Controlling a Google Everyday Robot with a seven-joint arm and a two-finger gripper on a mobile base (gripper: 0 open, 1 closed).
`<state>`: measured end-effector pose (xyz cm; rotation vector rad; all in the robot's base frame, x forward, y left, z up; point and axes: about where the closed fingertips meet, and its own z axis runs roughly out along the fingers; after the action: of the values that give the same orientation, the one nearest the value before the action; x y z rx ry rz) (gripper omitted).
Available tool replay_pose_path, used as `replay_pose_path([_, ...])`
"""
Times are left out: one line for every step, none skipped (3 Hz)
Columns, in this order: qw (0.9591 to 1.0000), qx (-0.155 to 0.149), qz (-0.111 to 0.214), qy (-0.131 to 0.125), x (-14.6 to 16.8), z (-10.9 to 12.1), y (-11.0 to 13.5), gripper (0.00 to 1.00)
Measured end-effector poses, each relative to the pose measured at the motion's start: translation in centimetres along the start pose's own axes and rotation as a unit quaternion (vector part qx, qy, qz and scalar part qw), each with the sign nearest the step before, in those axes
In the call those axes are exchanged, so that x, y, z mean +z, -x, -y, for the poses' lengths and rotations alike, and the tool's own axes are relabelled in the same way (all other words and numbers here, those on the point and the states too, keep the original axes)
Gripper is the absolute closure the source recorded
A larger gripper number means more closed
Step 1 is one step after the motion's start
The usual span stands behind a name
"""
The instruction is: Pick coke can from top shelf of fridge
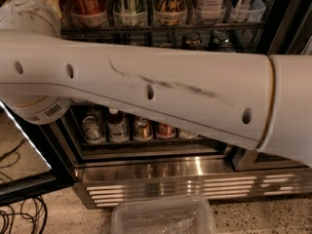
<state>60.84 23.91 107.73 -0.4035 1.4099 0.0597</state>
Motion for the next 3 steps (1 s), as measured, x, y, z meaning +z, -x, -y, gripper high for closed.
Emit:
replay_pose_path([0.9999, -0.009, 0.000, -0.011, 0.3, 0.3, -0.1, 0.44])
replay_pose_path([0.9994, -0.019, -0.003, -0.028, 0.7, 1.0, -0.5, 0.44])
replay_pose_path([0.9987, -0.025, -0.009, -0.043, 1.3, 1.8, -1.0, 0.44])
